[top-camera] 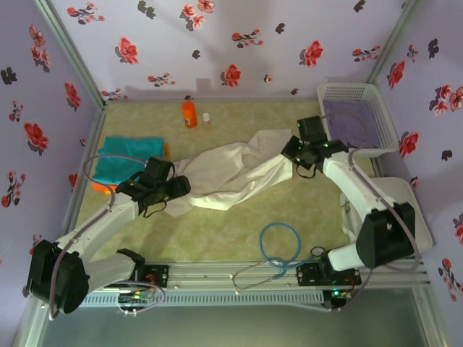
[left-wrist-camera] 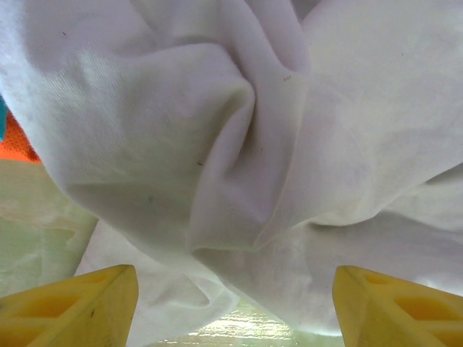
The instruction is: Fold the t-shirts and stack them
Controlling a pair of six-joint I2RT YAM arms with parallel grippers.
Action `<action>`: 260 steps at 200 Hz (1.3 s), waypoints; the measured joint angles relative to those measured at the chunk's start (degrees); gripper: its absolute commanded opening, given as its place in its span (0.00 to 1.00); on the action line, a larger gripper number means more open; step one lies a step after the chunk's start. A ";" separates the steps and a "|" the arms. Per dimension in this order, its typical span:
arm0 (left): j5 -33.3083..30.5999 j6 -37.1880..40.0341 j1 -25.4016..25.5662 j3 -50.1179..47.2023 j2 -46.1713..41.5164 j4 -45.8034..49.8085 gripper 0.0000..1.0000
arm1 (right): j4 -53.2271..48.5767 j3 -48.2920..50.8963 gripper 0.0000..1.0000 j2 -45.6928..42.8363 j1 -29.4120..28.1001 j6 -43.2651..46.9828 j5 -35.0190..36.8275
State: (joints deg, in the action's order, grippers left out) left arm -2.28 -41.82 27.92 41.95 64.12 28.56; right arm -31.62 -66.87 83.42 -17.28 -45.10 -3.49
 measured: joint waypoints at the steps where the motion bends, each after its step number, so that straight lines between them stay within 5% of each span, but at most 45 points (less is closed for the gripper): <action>1: 0.00 0.02 0.00 0.00 0.00 0.00 0.71 | 0.09 -0.35 0.00 0.57 0.02 0.00 -0.04; 37: 0.00 0.13 0.00 0.00 -1.31 0.48 0.70 | 1.16 -10.97 0.00 14.08 0.55 0.07 -1.53; 79: -0.04 -0.50 0.00 -2.58 -4.07 0.83 0.68 | 3.54 -23.71 0.13 28.00 1.07 0.68 -2.82; 88: -0.09 -0.92 0.00 -3.65 -4.42 1.16 0.68 | 4.07 -26.27 0.20 30.99 1.53 0.96 -2.84; 112: -0.28 -1.81 0.00 -6.40 -4.48 1.92 0.67 | 5.90 -30.34 0.62 37.13 2.99 1.77 -2.51; 138: -0.46 -2.29 0.00 -8.57 -3.72 1.92 0.67 | 6.40 -30.01 0.82 38.51 3.89 3.58 -2.51; 211: -0.52 -2.45 0.00 -9.14 3.10 -3.74 0.61 | 12.11 -4.42 0.67 17.40 4.07 6.67 -1.68; 260: -0.59 -2.12 0.00 -9.11 8.00 -8.15 0.46 | 15.78 3.37 0.58 18.69 4.39 7.65 -1.01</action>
State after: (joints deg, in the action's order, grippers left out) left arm -2.87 -43.94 27.92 32.84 72.12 20.40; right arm -15.84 -63.51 102.10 -12.88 -37.45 -4.49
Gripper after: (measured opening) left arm 0.484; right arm 0.590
